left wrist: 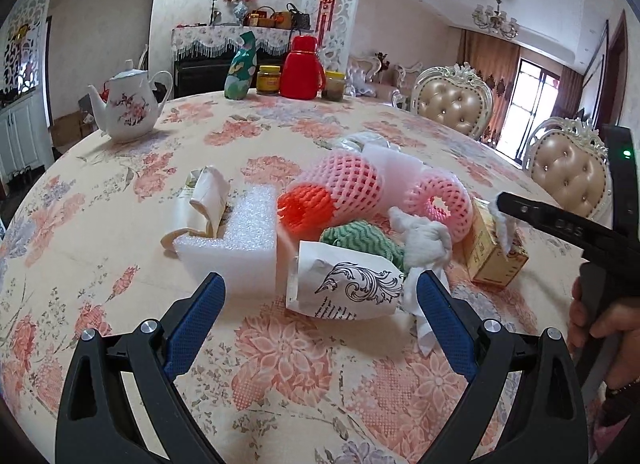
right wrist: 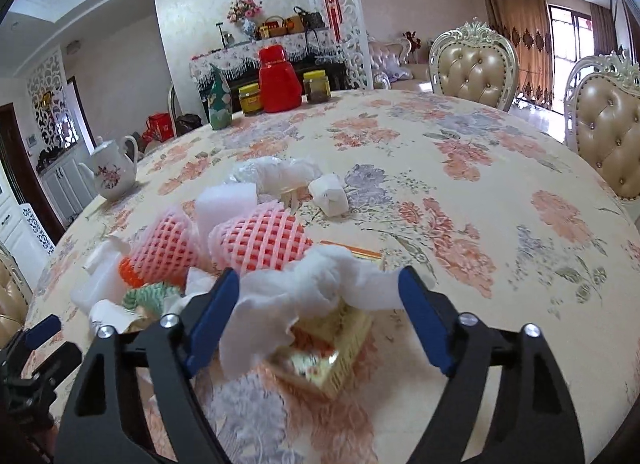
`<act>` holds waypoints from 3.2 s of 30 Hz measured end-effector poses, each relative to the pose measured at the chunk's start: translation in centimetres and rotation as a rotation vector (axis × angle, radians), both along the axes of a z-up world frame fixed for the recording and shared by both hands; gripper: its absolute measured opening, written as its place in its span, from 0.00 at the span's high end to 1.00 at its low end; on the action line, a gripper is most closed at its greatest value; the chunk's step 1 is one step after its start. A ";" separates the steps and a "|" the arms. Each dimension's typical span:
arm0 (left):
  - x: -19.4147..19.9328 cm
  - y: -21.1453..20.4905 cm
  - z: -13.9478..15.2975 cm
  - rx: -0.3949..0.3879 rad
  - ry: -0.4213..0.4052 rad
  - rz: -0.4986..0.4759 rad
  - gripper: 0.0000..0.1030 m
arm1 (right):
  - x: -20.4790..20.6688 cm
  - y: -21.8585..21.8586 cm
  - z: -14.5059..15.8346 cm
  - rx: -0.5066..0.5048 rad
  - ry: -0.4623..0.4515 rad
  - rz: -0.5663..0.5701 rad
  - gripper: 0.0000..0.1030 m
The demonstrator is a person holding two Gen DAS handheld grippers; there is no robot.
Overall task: Collect trash
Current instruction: 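Grasp the white tissue with the right gripper while the left grasps the paper cup, then carry the tissue and paper cup to the pink bin and release both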
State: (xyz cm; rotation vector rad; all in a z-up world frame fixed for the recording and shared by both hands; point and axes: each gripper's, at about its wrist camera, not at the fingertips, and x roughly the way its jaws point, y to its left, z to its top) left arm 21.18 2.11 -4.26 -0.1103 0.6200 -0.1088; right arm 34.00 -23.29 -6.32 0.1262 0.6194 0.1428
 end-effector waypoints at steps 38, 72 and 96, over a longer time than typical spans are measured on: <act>3.4 -3.3 -1.3 0.034 0.115 0.015 0.38 | -3.8 -3.6 0.4 0.101 -0.084 0.074 0.81; -5.8 -6.0 3.1 0.041 -0.131 -0.065 0.38 | -14.8 -1.0 0.8 -0.067 -0.094 0.170 0.81; -6.5 -15.8 4.6 0.054 -0.230 -0.287 0.38 | -19.2 -10.6 2.5 -0.068 -0.160 -0.038 0.81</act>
